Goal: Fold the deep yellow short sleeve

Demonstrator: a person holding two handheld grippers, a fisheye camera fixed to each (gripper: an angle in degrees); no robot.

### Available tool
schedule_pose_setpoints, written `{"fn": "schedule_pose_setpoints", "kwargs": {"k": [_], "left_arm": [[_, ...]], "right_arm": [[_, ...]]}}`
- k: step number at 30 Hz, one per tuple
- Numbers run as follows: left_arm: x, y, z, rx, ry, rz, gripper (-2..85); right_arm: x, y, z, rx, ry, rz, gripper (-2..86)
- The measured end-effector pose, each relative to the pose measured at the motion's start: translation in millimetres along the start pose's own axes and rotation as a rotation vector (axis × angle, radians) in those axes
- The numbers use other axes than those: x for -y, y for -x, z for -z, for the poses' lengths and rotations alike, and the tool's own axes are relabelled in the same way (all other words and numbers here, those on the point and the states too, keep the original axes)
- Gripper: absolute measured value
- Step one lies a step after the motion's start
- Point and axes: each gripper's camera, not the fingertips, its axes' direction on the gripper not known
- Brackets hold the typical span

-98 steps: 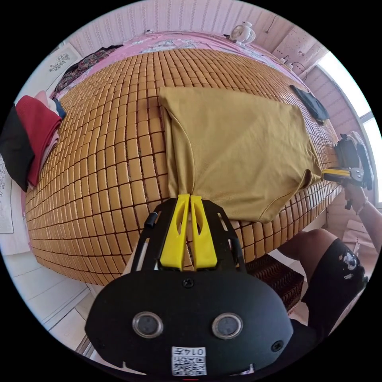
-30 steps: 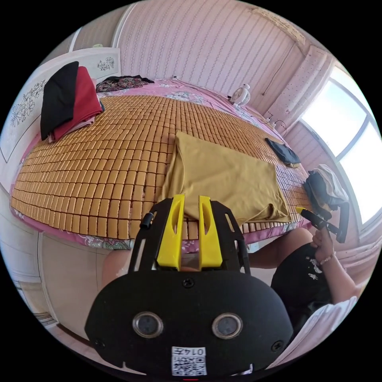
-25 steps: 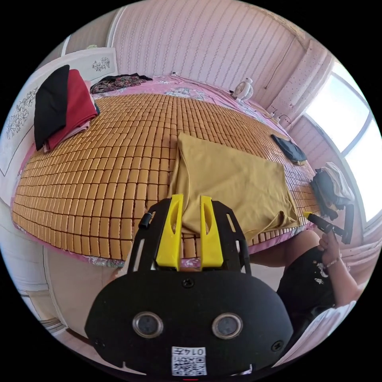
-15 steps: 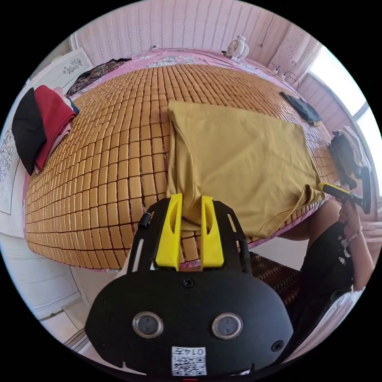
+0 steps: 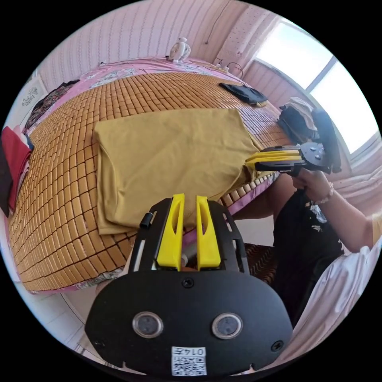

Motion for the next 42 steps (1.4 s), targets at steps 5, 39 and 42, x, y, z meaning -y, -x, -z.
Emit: {"fn": "schedule_pose_setpoints", "kwargs": {"k": [5,39,42], "left_arm": [[-8.2,-19.6,-0.8,-0.004,0.065,-0.08,5.7],[9.0,-66.4,-17.9,-0.06,-0.056,-0.16,4.4],[6.2,-70.2,-12.9,-0.06,-0.067,-0.17,4.9]], "right_arm": [[6.3,5.4,-10.7,0.083,0.161,0.066,-0.8],[308.3,-4.9,-148.0,-0.172,0.406,0.322,-0.4],[287.2,-27.1,-123.2,-0.119,0.332,0.271,-0.5]]}}
